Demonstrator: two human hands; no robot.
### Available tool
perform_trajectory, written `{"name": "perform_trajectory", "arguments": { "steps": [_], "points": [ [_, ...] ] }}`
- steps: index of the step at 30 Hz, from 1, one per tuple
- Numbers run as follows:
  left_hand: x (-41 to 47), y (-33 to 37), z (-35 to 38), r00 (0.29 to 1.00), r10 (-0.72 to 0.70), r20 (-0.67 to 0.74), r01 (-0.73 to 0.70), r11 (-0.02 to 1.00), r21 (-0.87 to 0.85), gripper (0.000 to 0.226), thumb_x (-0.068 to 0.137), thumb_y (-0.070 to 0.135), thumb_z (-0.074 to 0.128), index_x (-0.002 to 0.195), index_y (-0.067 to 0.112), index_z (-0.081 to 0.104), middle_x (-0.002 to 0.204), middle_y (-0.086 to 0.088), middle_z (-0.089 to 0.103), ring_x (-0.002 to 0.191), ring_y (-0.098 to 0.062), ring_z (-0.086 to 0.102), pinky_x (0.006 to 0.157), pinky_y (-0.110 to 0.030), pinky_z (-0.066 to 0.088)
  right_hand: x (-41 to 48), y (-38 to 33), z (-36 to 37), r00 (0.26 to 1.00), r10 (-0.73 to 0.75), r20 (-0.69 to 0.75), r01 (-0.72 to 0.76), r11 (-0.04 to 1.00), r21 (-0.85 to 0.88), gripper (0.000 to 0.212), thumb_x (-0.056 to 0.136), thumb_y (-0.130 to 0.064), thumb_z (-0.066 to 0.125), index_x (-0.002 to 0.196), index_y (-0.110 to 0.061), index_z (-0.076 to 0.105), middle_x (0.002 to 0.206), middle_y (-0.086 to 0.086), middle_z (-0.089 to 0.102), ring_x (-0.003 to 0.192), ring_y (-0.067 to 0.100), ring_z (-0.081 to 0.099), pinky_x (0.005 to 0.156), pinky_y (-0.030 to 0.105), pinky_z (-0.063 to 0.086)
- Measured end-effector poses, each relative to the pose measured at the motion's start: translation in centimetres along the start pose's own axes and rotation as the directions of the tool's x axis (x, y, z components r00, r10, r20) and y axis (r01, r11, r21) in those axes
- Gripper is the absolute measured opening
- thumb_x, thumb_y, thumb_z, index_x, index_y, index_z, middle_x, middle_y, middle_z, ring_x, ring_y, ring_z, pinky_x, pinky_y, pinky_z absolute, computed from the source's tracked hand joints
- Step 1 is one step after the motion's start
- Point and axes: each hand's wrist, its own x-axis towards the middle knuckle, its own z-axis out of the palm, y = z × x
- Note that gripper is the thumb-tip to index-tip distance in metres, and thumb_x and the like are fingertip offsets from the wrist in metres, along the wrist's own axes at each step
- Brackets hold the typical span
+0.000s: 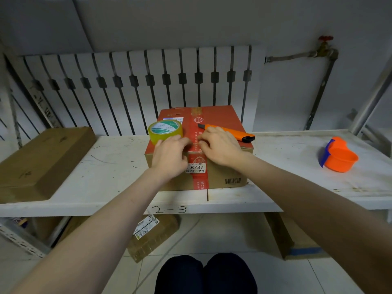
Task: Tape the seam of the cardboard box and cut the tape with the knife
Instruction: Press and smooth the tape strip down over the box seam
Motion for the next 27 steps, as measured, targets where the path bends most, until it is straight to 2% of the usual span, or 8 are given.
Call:
{"name": "perform_trajectory", "arguments": {
  "steps": [3, 5, 8, 11, 14, 19, 24, 27],
  "points": [
    [0.1, 0.2, -0.3, 0.999, 0.006, 0.052, -0.008, 0.999, 0.042, 0.04, 0.079, 0.015, 0.055, 0.118, 0.024, 0.06, 0.107, 0.001, 0.057, 0.109, -0.022, 0.052, 0.093, -0.039, 0.04, -0.3, -0.6, 0.5, 0.995, -0.103, 0.008, 0.103, 0.985, -0.135, 0.034, 0.093, -0.036, 0.042, 0.12, -0.022, 0.057, 0.119, -0.001, 0.057, 0.112, 0.02, 0.048, 0.088, 0.038, 0.036],
    [0.2, 0.4, -0.5, 0.997, -0.003, 0.079, -0.001, 0.998, 0.06, 0.043, 0.077, 0.016, 0.058, 0.119, 0.021, 0.058, 0.109, 0.0, 0.055, 0.111, -0.022, 0.05, 0.093, -0.04, 0.04, -0.7, -0.6, 0.8, 0.989, -0.148, 0.013, 0.146, 0.955, -0.258, 0.041, 0.089, -0.043, 0.045, 0.122, -0.019, 0.052, 0.124, 0.0, 0.054, 0.114, 0.019, 0.047, 0.092, 0.038, 0.034],
    [0.4, 1.0, -1.0, 0.992, -0.014, 0.125, 0.0, 0.994, 0.105, 0.044, 0.075, 0.019, 0.061, 0.119, 0.017, 0.056, 0.113, -0.002, 0.053, 0.114, -0.023, 0.049, 0.094, -0.04, 0.039, -1.5, -0.6, 1.0, 0.988, -0.154, 0.004, 0.145, 0.919, -0.368, 0.051, 0.085, -0.048, 0.051, 0.125, -0.016, 0.049, 0.129, 0.002, 0.051, 0.118, 0.021, 0.045, 0.096, 0.04, 0.034],
    [0.2, 1.4, -1.2, 0.986, -0.026, 0.167, 0.003, 0.991, 0.136, 0.045, 0.077, 0.022, 0.061, 0.121, 0.016, 0.053, 0.119, -0.003, 0.05, 0.119, -0.023, 0.046, 0.098, -0.041, 0.037, -2.6, -0.6, 1.4, 0.992, -0.116, -0.051, 0.087, 0.917, -0.389, 0.049, 0.086, -0.041, 0.055, 0.127, -0.015, 0.051, 0.126, 0.004, 0.054, 0.116, 0.023, 0.048, 0.095, 0.041, 0.036],
    [-0.6, 1.3, -0.8, 0.981, -0.05, 0.189, 0.024, 0.99, 0.141, 0.054, 0.078, 0.025, 0.062, 0.129, 0.017, 0.047, 0.124, -0.002, 0.047, 0.121, -0.022, 0.043, 0.1, -0.041, 0.036, -4.0, -1.1, 2.7, 0.993, -0.046, -0.109, 0.006, 0.942, -0.335, 0.053, 0.085, -0.036, 0.058, 0.131, -0.013, 0.048, 0.124, 0.006, 0.056, 0.113, 0.025, 0.051, 0.093, 0.042, 0.04],
    [-1.0, 0.9, -0.4, 0.983, -0.068, 0.172, 0.051, 0.994, 0.099, 0.062, 0.077, 0.027, 0.062, 0.136, 0.021, 0.042, 0.124, 0.0, 0.046, 0.121, -0.021, 0.042, 0.099, -0.042, 0.037, -3.2, -1.6, 2.0, 0.996, -0.014, -0.092, -0.018, 0.938, -0.346, 0.06, 0.08, -0.046, 0.064, 0.127, -0.012, 0.048, 0.124, 0.008, 0.052, 0.113, 0.026, 0.049, 0.092, 0.041, 0.04],
    [-0.5, 0.9, 0.5, 0.996, -0.09, 0.027, 0.087, 0.991, 0.103, 0.05, 0.078, 0.042, 0.065, 0.123, 0.024, 0.053, 0.118, 0.002, 0.052, 0.117, -0.019, 0.047, 0.098, -0.041, 0.035, -2.5, -0.9, 1.7, 0.993, -0.06, -0.105, 0.018, 0.931, -0.366, 0.055, 0.075, -0.043, 0.071, 0.117, -0.011, 0.057, 0.121, 0.007, 0.057, 0.11, 0.027, 0.052, 0.088, 0.04, 0.041],
    [-0.1, 1.3, 0.9, 0.996, -0.074, -0.04, 0.079, 0.985, 0.156, 0.045, 0.076, 0.04, 0.069, 0.115, 0.02, 0.056, 0.115, 0.0, 0.054, 0.114, -0.021, 0.048, 0.095, -0.04, 0.035, -2.5, -0.4, 2.0, 0.984, -0.1, -0.145, 0.041, 0.931, -0.363, 0.054, 0.068, -0.044, 0.076, 0.109, -0.011, 0.063, 0.11, 0.006, 0.063, 0.099, 0.026, 0.058, 0.08, 0.039, 0.045]
  ]
}}
